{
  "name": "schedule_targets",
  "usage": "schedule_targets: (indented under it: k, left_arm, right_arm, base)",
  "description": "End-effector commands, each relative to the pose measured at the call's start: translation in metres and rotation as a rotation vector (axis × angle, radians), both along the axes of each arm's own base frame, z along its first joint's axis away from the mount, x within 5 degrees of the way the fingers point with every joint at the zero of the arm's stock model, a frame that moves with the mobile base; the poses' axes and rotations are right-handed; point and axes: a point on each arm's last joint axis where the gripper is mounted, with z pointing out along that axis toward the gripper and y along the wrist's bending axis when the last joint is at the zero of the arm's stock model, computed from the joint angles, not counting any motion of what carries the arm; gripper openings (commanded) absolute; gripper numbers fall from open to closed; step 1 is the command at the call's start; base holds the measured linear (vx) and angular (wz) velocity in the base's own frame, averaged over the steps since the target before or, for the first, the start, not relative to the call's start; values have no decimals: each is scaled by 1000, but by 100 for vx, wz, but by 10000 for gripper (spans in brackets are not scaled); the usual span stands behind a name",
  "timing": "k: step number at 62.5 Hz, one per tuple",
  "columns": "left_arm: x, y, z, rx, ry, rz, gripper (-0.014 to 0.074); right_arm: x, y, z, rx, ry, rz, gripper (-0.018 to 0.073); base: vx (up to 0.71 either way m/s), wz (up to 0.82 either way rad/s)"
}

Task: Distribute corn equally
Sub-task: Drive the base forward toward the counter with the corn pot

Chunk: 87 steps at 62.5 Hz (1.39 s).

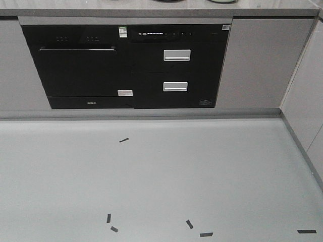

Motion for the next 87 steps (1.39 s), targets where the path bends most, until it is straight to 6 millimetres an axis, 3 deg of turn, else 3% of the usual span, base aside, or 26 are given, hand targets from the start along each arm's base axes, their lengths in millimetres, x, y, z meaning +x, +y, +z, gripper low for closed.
schedule_targets:
  k: [1,87]
  left_arm:
    - [-1,0,3,-20,-80,0,-6]
    - [-1,0,3,-20,-80,0,-6]
  right_arm:
    - [0,0,3,-2,-68,-3,-3]
    - [0,0,3,-2,-68,-3,-3]
  base:
    - [7,-4]
    - [7,-4]
